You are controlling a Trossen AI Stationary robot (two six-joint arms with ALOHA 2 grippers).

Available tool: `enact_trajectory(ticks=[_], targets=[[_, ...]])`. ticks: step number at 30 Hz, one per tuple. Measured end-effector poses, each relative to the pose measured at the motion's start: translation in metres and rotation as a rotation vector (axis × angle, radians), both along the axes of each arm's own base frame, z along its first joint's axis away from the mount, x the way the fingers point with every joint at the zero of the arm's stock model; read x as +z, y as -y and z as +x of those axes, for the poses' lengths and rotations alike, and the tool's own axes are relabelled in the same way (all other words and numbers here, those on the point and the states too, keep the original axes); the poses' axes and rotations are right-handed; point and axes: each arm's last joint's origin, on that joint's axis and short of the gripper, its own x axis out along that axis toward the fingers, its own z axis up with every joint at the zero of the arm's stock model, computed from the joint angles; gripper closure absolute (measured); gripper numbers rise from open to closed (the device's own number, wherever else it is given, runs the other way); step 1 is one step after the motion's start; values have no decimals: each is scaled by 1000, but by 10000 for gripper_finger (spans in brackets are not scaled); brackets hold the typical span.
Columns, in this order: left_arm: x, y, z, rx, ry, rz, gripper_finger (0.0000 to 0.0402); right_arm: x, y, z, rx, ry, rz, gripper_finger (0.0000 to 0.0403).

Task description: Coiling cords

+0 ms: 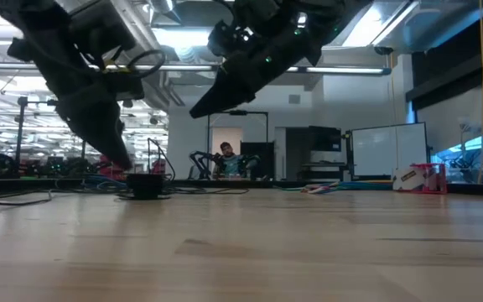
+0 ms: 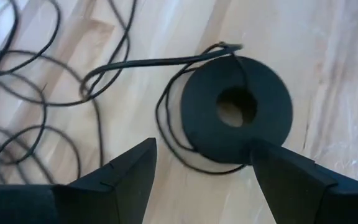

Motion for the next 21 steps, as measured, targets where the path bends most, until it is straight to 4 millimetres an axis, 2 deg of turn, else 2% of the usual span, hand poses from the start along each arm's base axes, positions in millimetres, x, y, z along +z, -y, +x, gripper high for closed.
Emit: enact_trajectory(ticks=[10,17,21], targets=[[-16,-3,-4,-16,87,85,149,1,-6,1,116,33,23,214],[-12,-7,2,-27,194,128,149,-37,-30,13,262,40,-168,214],[-13,-10,1,-15,188,132,149,-56,-30,21,268,59,-323,214]])
